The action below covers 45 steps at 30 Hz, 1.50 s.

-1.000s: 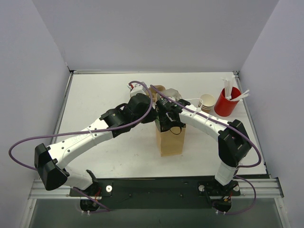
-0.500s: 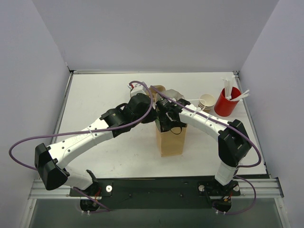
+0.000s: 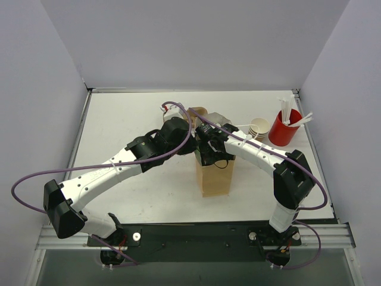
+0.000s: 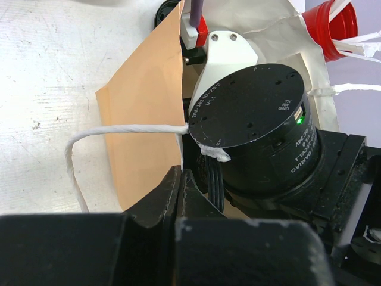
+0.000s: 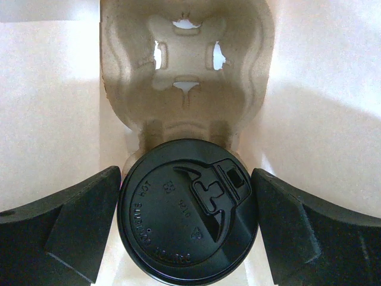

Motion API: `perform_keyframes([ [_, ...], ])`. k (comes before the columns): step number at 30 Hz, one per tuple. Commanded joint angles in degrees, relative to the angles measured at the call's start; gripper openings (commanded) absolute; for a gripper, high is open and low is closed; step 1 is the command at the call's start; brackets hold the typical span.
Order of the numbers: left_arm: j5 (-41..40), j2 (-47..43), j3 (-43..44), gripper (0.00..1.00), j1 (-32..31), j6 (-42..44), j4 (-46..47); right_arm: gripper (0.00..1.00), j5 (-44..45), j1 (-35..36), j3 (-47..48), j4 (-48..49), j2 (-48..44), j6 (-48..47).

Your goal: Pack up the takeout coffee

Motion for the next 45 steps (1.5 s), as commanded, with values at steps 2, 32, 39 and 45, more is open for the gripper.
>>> perform_keyframes([
  [2, 0.8, 0.8, 1.8, 0.0, -0.2, 0.7, -0.3, 0.85, -1.6, 0.4, 0.9, -7.3, -0.2, 0.4],
  [32, 0.4, 2.1, 3.5, 0.0, -0.2, 0.9, -3.1, 0.88, 0.2, 0.6, 5.7, -10.1, -4.2, 0.8],
  [39, 0.2, 2.3, 4.0, 0.0, -0.2, 1.1, -3.1, 0.88, 0.8, 0.6, 6.7, -10.7, -5.1, 1.0],
  [45, 0.2, 2.6, 4.2, 0.0, -0.2, 1.1, -3.6, 0.88, 0.9, 0.8, 7.4, -10.9, -5.8, 1.0],
])
